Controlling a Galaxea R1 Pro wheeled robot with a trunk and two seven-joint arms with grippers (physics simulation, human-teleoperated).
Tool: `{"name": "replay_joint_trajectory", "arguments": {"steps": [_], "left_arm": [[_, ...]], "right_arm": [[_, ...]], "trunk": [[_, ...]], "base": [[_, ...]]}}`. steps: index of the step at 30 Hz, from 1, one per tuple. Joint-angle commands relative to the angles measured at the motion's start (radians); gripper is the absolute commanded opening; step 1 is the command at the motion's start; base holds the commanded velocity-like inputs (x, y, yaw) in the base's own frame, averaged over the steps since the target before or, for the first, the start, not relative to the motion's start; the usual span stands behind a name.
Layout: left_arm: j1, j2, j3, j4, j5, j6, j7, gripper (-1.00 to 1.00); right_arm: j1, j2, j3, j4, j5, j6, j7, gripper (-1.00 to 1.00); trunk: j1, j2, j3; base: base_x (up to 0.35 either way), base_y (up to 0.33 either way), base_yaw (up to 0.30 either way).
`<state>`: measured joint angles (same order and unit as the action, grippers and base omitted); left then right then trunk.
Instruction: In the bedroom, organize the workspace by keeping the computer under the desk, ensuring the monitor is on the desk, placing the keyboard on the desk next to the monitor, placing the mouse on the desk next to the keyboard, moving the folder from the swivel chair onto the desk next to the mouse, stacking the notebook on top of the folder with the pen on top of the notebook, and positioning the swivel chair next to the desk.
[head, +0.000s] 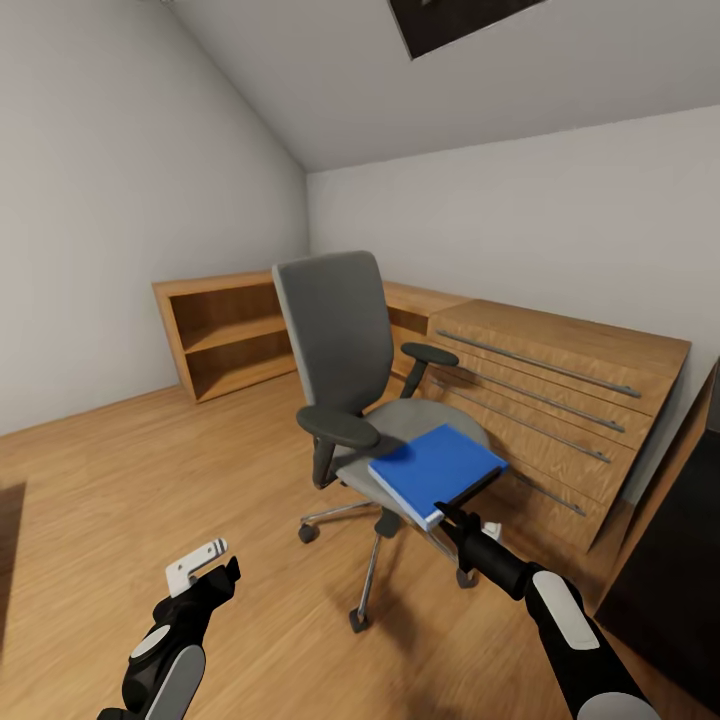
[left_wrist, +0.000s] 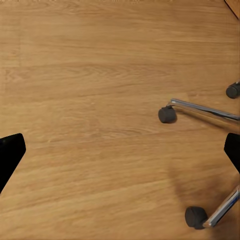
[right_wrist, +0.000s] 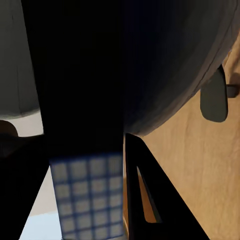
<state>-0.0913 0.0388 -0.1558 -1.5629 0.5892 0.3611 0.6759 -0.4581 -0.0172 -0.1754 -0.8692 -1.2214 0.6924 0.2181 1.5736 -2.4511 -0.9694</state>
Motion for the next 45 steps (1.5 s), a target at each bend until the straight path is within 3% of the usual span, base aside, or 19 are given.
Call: {"name": "replay_joint_trajectory", "arguments": {"steps": [1,14,22,32,43,45], "left_arm": [[-0.001,0.001,-0.002,-0.001,0.006,0.002,0.008,1.0],[-0.001,-0.002,-0.004,-0.001,0.005,0.001,0.008,1.0],[-0.001,-0.002,-0.004,0.0,0.004,0.001,0.008,1.0],[-0.001,-0.004,-0.004,0.011,0.006,0.001,0.008,1.0],[-0.001,-0.002,-0.006,0.05,0.006,0.002,0.006,1.0],[-0.001,-0.002,-0.007,0.066,0.006,0.001,0.006,1.0]], "right_arm": [[-0.001,0.0,-0.003,0.0,0.003,0.006,0.003,-1.0],[-0.001,-0.002,-0.011,-0.005,0.0,0.0,0.004,-1.0],[-0.001,-0.004,-0.013,-0.005,0.002,-0.001,0.004,-1.0],[-0.001,-0.045,-0.047,-0.012,0.0,-0.003,0.004,-1.0],[-0.001,-0.047,-0.048,-0.146,0.011,-0.033,0.004,-1.0],[0.003,-0.049,-0.047,-0.233,0.026,-0.031,0.0,-1.0]], "trunk": [[-0.004,0.007,0.002],[-0.054,0.098,0.043],[-0.085,0.154,0.068],[-0.123,0.224,0.099],[-0.165,0.301,0.134],[-0.173,0.315,0.14]], "base": [[0.0,0.0,0.0],[-0.002,-0.006,0.0],[-0.123,-0.225,0.0],[-0.099,-0.089,0.0],[-0.217,-0.001,0.0],[-0.008,0.0,0.0]]}}
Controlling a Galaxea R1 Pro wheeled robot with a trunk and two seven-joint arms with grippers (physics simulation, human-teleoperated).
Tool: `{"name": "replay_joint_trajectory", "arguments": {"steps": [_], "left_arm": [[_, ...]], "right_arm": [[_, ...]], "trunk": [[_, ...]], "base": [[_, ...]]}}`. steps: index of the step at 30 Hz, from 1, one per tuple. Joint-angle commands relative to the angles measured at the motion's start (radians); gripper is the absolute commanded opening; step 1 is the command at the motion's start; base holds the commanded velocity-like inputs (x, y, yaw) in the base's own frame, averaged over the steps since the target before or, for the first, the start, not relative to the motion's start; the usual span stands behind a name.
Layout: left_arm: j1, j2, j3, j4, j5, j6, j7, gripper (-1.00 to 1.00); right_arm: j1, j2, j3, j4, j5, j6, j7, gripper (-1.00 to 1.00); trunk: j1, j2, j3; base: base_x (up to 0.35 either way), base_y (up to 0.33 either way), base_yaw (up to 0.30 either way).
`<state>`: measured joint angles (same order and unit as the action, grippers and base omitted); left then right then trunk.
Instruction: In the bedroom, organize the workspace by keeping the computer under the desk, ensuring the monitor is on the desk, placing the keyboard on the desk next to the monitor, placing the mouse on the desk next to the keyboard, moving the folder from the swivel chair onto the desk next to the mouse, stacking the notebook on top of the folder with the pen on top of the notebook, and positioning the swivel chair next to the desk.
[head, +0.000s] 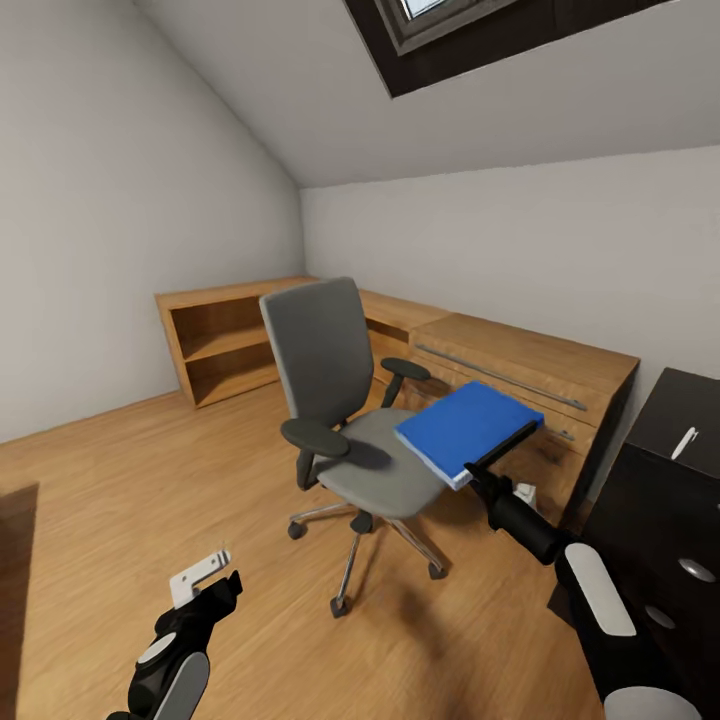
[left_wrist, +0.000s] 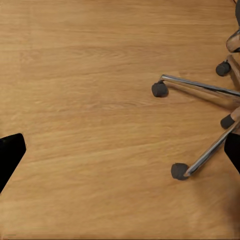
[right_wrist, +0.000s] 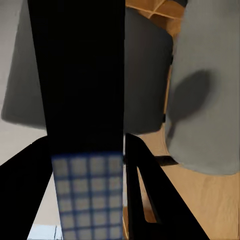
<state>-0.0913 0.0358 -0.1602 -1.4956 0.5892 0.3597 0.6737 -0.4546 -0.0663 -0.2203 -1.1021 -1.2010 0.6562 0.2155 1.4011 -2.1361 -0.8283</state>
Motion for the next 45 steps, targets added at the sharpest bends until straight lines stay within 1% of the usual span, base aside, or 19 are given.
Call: {"name": "replay_joint_trajectory", "arguments": {"steps": [1,2,4,5,6,9,25,45], "left_arm": [[-0.001,0.001,-0.002,0.01,0.006,0.002,0.008,1.0],[-0.001,0.0,-0.003,0.034,0.006,0.001,0.009,1.0],[-0.001,-0.004,-0.004,0.053,0.005,0.0,0.009,1.0],[-0.001,-0.005,-0.005,0.057,0.005,0.0,0.008,1.0],[-0.001,-0.006,-0.005,0.059,0.005,0.0,0.008,1.0],[-0.001,-0.009,-0.005,0.067,0.004,0.001,0.008,1.0],[-0.001,-0.009,-0.004,0.083,0.003,-0.003,0.007,1.0],[-0.001,-0.01,-0.004,0.083,0.003,-0.005,0.007,1.0]], "right_arm": [[0.007,0.0,-0.002,-0.033,0.025,0.006,0.001,-1.0],[0.035,0.0,-0.002,-0.101,0.091,0.006,0.002,-1.0],[0.062,0.0,-0.004,-0.176,0.166,0.007,0.005,-1.0],[0.074,-0.001,-0.006,-0.21,0.191,0.008,0.006,-1.0],[0.079,-0.003,-0.007,-0.225,0.2,0.009,0.007,-1.0],[0.108,-0.019,-0.021,-0.277,0.228,0.012,0.009,-1.0],[0.122,-0.023,-0.027,-0.307,0.232,0.014,0.016,-1.0],[0.123,-0.023,-0.026,-0.313,0.232,0.015,0.016,-1.0]], "trunk": [[-0.004,0.007,0.002],[-0.008,0.014,0.005],[-0.016,0.028,0.012],[-0.019,0.035,0.015],[-0.023,0.042,0.018],[-0.035,0.063,0.027],[-0.096,0.175,0.077],[-0.173,0.315,0.14]], "base": [[-0.004,0.0,0.0],[-0.002,0.0,0.0],[-0.001,0.0,0.0],[0.0,0.0,0.0],[0.0,0.0,0.0],[0.0,0.0,0.0],[0.0,0.0,0.0],[0.0,0.0,0.0]]}}
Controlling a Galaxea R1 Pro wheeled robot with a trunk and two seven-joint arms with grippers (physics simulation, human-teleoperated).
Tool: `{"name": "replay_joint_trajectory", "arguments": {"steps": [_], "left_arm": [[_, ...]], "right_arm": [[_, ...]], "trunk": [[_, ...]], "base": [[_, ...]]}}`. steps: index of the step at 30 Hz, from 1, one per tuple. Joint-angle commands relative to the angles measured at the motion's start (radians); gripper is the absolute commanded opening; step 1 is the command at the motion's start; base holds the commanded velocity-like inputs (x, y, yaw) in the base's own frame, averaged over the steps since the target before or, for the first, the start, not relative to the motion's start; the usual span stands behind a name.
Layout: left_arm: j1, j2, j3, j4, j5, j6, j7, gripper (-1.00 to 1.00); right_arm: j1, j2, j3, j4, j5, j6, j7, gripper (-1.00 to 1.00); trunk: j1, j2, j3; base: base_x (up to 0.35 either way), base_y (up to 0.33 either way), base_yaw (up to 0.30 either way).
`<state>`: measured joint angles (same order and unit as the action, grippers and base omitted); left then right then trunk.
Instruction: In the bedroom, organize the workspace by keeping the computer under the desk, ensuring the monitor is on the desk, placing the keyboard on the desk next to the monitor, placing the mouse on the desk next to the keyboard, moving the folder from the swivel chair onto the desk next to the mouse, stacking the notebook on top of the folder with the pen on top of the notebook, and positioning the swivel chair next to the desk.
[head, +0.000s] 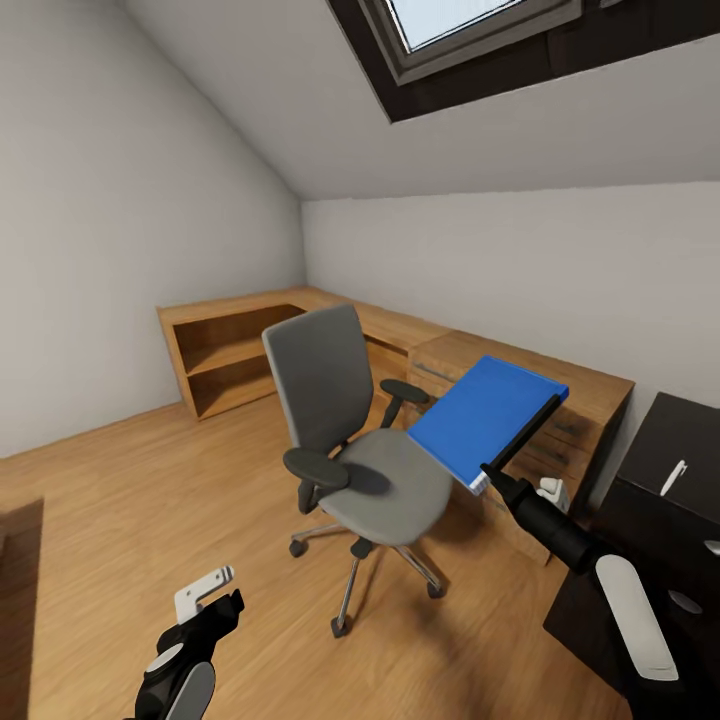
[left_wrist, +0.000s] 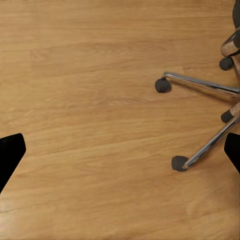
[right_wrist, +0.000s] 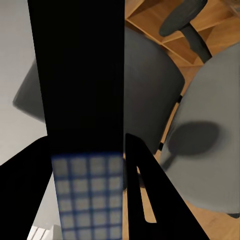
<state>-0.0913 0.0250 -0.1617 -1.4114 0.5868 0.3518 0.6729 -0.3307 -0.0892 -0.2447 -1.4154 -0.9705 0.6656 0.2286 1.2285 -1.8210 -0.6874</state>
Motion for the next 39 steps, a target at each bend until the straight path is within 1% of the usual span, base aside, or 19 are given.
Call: {"name": "replay_joint_trajectory", "arguments": {"steps": [1,21,29,31,33,35,36,38,39], "left_arm": [[-0.001,0.001,-0.002,-0.001,0.006,0.003,0.008,1.0],[-0.001,0.001,-0.001,-0.002,0.004,0.001,0.01,1.0],[-0.001,0.007,0.002,-0.004,0.004,0.007,0.009,1.0],[-0.001,0.009,0.003,0.04,0.006,0.004,0.008,1.0],[-0.001,0.009,0.003,0.124,0.003,0.0,0.008,1.0],[-0.001,0.009,0.003,0.175,0.003,-0.001,0.008,1.0],[-0.001,0.009,0.002,0.213,0.003,-0.003,0.008,1.0],[-0.001,0.008,0.002,0.291,0.003,-0.019,0.008,1.0],[-0.001,0.008,0.002,0.329,0.002,-0.039,0.007,1.0]], "right_arm": [[-0.001,0.0,-0.002,0.0,0.001,0.006,0.003,-1.0],[-0.001,0.0,-0.002,0.0,0.001,0.007,0.003,-1.0],[-0.001,0.0,-0.002,0.001,0.001,0.011,0.003,-1.0],[-0.001,0.0,-0.001,0.002,0.001,0.013,0.003,-1.0],[-0.001,0.0,-0.001,0.002,0.001,0.013,0.003,-1.0],[-0.001,0.0,-0.002,0.003,0.002,0.013,0.003,-1.0],[-0.001,0.0,-0.001,0.003,0.002,0.014,0.003,-1.0],[-0.001,0.001,-0.001,0.003,0.002,0.013,0.003,-1.0],[-0.001,0.001,-0.001,0.004,0.001,0.013,0.003,-1.0]], "trunk": [[-0.004,0.007,0.002],[-0.081,0.147,0.065],[-0.111,0.203,0.09],[-0.119,0.217,0.096],[-0.127,0.231,0.102],[-0.134,0.245,0.109],[-0.138,0.252,0.112],[-0.146,0.266,0.118],[-0.15,0.273,0.121]], "base": [[0.0,0.0,0.0],[0.0,0.0,0.0],[0.0,0.0,0.0],[0.0,0.0,0.0],[0.0,0.0,0.0],[0.0,0.0,0.0],[0.0,0.0,0.0],[0.0,0.0,0.0],[0.0,0.0,0.0]]}}
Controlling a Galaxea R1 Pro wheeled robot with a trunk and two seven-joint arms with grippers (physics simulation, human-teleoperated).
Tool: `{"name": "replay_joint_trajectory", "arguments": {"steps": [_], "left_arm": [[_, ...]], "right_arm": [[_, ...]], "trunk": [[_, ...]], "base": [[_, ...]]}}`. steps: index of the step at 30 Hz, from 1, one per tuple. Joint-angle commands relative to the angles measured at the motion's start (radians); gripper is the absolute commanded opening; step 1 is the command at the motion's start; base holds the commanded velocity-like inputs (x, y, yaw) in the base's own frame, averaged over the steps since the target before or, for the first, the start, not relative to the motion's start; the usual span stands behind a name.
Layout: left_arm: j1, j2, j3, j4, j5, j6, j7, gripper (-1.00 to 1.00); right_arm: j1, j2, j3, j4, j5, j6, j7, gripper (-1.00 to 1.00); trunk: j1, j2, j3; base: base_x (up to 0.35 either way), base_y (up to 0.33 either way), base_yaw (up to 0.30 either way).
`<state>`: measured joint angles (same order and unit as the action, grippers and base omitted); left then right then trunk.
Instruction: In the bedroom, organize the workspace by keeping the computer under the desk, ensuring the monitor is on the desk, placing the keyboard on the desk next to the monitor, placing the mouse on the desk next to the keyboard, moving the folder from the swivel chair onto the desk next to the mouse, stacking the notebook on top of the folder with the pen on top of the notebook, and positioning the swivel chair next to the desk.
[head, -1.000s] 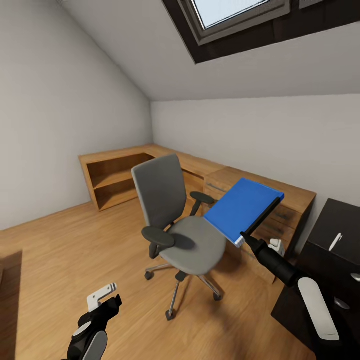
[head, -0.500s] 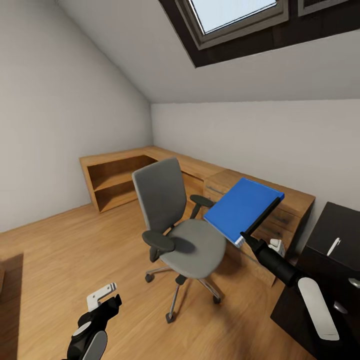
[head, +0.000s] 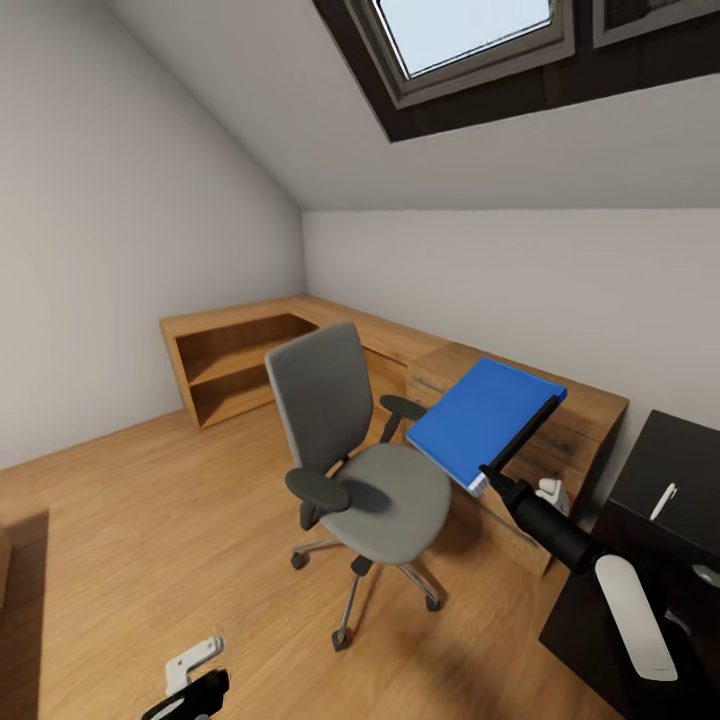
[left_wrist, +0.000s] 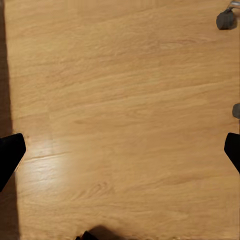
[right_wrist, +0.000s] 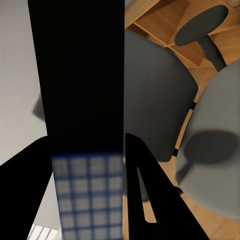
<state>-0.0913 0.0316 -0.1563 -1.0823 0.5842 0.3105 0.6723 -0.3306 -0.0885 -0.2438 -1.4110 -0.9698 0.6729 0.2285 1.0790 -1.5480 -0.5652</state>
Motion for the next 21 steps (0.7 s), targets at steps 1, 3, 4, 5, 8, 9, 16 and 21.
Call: {"name": "replay_joint_trajectory", "arguments": {"steps": [1,3,4,5,8,9,16,21], "left_arm": [[-0.001,0.001,-0.005,0.038,0.005,-0.026,0.007,1.0],[-0.001,0.0,-0.01,0.093,0.005,-0.077,0.006,1.0],[-0.001,0.0,-0.022,0.132,0.005,-0.111,0.006,1.0],[-0.001,0.0,-0.031,0.151,0.005,-0.127,0.006,1.0],[-0.001,-0.002,-0.106,0.26,0.003,-0.235,0.006,1.0],[-0.001,-0.002,-0.111,0.263,0.003,-0.239,0.006,1.0],[-0.001,-0.002,-0.12,0.272,0.005,-0.246,0.006,1.0],[-0.001,-0.002,-0.121,0.272,0.005,-0.246,0.006,1.0]], "right_arm": [[-0.001,0.001,-0.002,0.001,0.001,0.006,0.003,-1.0],[-0.001,0.002,-0.002,0.003,0.0,0.005,0.003,-1.0],[-0.001,0.002,-0.002,0.003,-0.001,0.006,0.003,-1.0],[-0.001,0.002,-0.002,0.004,-0.001,0.006,0.003,-1.0],[-0.001,0.003,-0.002,0.004,-0.004,0.007,0.003,-1.0],[-0.001,0.003,-0.002,0.003,-0.004,0.007,0.003,-1.0],[-0.001,0.002,-0.002,-0.004,0.0,0.007,0.003,-1.0],[-0.001,0.001,-0.003,-0.005,0.0,0.007,0.003,-1.0]], "trunk": [[-0.004,0.007,0.002],[-0.012,0.021,0.009],[-0.016,0.028,0.012],[-0.019,0.035,0.015],[-0.031,0.056,0.024],[-0.035,0.063,0.027],[-0.062,0.112,0.049],[-0.081,0.147,0.065]], "base": [[0.0,0.0,0.0],[0.0,0.0,0.0],[0.0,0.0,0.0],[0.0,0.0,0.0],[0.0,0.0,0.0],[0.0,0.0,0.0],[0.0,0.0,0.0],[0.0,0.0,-0.059]]}}
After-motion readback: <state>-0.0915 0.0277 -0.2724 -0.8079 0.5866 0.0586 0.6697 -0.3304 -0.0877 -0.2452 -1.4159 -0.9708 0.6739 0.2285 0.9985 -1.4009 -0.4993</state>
